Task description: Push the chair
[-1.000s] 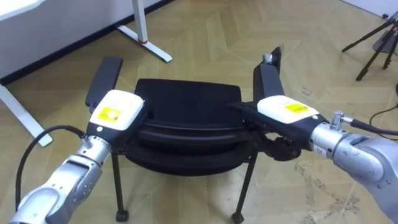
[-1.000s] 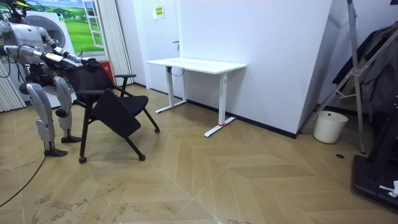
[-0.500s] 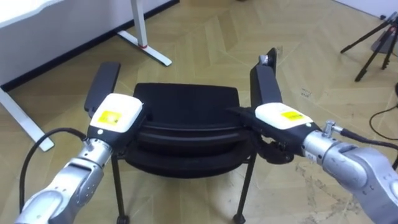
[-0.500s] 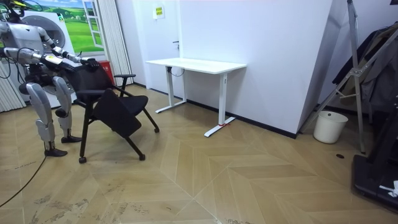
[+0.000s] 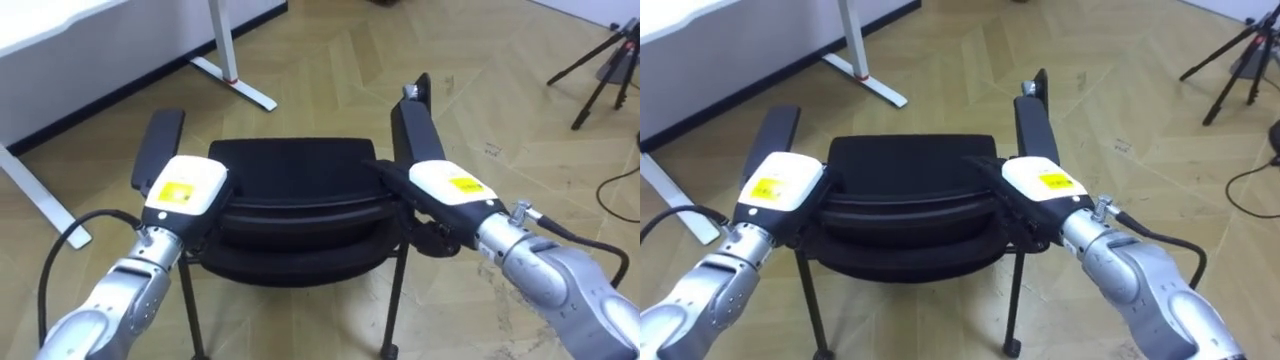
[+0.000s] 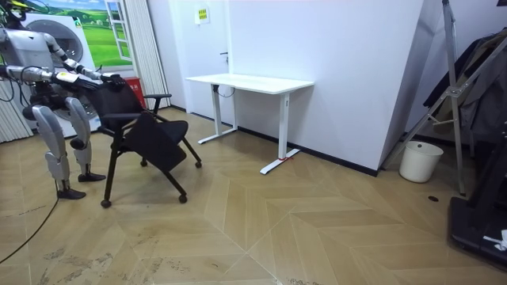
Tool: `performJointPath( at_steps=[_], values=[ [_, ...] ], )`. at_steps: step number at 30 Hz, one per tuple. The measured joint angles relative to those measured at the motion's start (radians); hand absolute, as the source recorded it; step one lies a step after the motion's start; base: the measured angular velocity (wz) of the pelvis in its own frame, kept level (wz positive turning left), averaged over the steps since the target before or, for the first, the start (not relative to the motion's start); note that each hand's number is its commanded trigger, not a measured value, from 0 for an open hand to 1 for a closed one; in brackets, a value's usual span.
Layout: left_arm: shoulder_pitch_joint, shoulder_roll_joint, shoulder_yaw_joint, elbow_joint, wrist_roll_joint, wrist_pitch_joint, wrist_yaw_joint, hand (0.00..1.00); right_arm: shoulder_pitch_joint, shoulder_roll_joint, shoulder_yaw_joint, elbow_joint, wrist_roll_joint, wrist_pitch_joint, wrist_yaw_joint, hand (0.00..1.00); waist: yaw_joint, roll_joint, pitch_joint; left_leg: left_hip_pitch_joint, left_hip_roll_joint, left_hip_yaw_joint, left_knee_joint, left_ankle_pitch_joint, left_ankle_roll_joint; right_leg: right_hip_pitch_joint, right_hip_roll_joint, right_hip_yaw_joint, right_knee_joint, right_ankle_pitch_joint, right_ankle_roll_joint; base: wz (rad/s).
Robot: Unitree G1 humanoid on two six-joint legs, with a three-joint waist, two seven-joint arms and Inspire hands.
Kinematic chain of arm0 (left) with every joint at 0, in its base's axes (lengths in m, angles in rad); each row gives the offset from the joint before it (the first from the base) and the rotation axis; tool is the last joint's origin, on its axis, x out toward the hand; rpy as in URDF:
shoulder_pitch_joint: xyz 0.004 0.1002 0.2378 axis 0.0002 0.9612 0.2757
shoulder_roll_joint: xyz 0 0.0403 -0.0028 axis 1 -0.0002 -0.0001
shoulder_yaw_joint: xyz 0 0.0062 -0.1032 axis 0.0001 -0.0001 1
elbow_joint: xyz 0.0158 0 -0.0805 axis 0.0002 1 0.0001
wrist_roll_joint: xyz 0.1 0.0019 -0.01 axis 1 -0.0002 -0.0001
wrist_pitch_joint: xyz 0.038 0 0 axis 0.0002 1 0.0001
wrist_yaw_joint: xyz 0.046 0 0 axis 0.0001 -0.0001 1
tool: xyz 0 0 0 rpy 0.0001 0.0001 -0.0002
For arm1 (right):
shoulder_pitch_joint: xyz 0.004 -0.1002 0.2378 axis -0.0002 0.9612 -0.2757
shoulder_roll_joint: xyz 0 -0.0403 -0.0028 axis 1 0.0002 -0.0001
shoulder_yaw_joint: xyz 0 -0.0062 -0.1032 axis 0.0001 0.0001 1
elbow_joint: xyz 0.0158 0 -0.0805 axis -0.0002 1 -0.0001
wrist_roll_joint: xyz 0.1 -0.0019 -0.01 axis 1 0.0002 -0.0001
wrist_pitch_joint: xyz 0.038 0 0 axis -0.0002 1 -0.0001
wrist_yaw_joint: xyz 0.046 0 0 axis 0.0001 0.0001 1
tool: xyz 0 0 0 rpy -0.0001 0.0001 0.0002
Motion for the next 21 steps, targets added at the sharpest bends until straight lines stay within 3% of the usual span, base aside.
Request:
performJointPath(
  at_steps=[2, 3, 4, 8, 14, 21],
  values=[
    [0.000, -0.009, 0.002, 0.000, 0.000, 0.005, 0.001, 1.00, 0.000, 0.003, 0.000, 0.006, -0.001, 0.001, -0.019, 0.00, 0.000, 0.006, -0.0008, -0.003, 0.000, -0.007, 0.000, 0.000, -0.001, 0.000, -0.002, -0.017, -0.001, 0.000, 0.000, 0.10],
    [0.000, -0.013, 0.002, 0.000, 0.000, 0.006, 0.001, 1.00, 0.000, 0.005, -0.001, 0.008, -0.005, 0.003, -0.029, 0.58, 0.002, 0.011, -0.0011, -0.005, -0.001, -0.010, 0.001, 0.001, -0.001, 0.000, -0.002, -0.023, -0.002, 0.000, 0.000, 0.07],
    [0.000, -0.017, 0.002, 0.003, 0.000, 0.006, 0.002, 1.00, -0.002, 0.006, 0.000, 0.011, -0.015, 0.004, -0.039, 1.00, 0.007, 0.014, -0.0027, -0.003, -0.001, -0.010, 0.003, 0.001, -0.002, 0.000, -0.002, -0.024, -0.001, 0.000, 0.000, 0.04],
    [0.001, -0.027, 0.003, 0.012, 0.000, 0.010, 0.002, 1.00, -0.023, 0.030, 0.000, 0.034, -0.059, 0.006, -0.076, 1.00, 0.015, 0.028, -0.0044, -0.004, -0.001, -0.019, 0.006, 0.002, -0.003, 0.003, -0.002, -0.035, -0.004, 0.000, 0.000, 0.05],
    [0.000, -0.033, 0.007, 0.012, -0.002, 0.021, 0.003, 1.00, -0.064, 0.032, 0.020, 0.052, -0.102, 0.004, -0.115, 1.00, 0.029, 0.024, -0.0077, -0.008, -0.001, -0.038, 0.006, 0.004, -0.006, 0.007, -0.003, -0.062, -0.016, 0.001, -0.001, 0.10],
    [-0.002, -0.040, 0.009, 0.013, -0.002, 0.024, 0.009, 1.00, -0.065, 0.037, 0.020, 0.070, -0.110, -0.004, -0.170, 1.00, 0.044, 0.016, -0.0055, -0.009, -0.003, -0.046, 0.005, 0.004, -0.006, 0.010, -0.004, -0.071, -0.018, 0.000, -0.001, 0.04]
  ],
)
